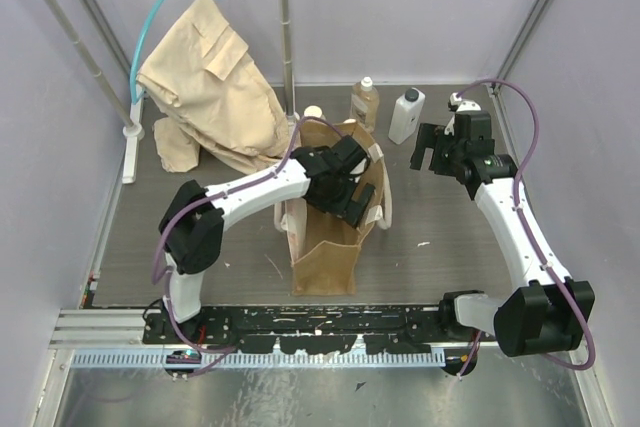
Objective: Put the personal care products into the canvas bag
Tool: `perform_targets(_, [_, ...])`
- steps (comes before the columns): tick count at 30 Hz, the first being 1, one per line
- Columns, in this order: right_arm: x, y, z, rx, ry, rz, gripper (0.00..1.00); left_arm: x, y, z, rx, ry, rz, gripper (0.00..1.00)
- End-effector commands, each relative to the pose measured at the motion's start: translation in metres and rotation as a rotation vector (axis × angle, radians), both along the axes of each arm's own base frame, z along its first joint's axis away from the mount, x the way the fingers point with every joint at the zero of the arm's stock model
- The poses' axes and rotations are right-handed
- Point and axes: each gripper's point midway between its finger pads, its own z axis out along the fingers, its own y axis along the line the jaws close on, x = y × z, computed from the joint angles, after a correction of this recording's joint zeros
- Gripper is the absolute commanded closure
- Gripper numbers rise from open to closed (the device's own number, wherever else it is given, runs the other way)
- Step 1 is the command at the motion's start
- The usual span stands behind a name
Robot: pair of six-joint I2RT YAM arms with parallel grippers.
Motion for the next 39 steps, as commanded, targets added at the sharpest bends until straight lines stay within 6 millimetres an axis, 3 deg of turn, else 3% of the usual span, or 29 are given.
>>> perform_targets(1, [0.014, -0.005, 0.027, -0.017, -0.076, -0.029, 0.00, -0.016, 0.005, 0.011, 0.059, -0.042, -0.008, 0.02])
perform_targets(5, [0.014, -0.005, 0.026, -0.018, -0.075, -0.027, 0.00, -0.016, 0.024, 0.040, 0.068, -0.109, 0.037, 0.02])
perform_targets(12, [0.020, -0.008, 0.029, -0.029, -0.071, -0.050, 0.00, -0.007, 0.085, 0.086, 0.197, -0.276, 0.144, 0.02])
perform_targets(22, [0.038, -0.012, 0.048, -0.028, -0.094, -0.096, 0.00, -0.003, 0.137, 0.160, 0.311, -0.393, 0.237, 0.02])
perform_targets(27, [0.053, -0.006, 0.054, -0.013, -0.080, -0.073, 0.00, 0.000, 0.165, 0.203, 0.240, -0.451, 0.306, 0.02])
perform_targets(29, [0.060, -0.005, 0.061, -0.015, -0.097, -0.067, 0.00, 0.005, 0.187, 0.210, 0.216, -0.458, 0.363, 0.02])
perform_targets(33, [0.074, -0.004, 0.071, -0.033, -0.120, -0.044, 0.00, 0.015, 0.216, 0.204, 0.100, -0.438, 0.454, 0.02])
perform_targets(39, [0.084, 0.003, 0.057, -0.022, -0.060, -0.011, 0.00, 0.018, 0.201, 0.172, -0.018, -0.347, 0.402, 0.02])
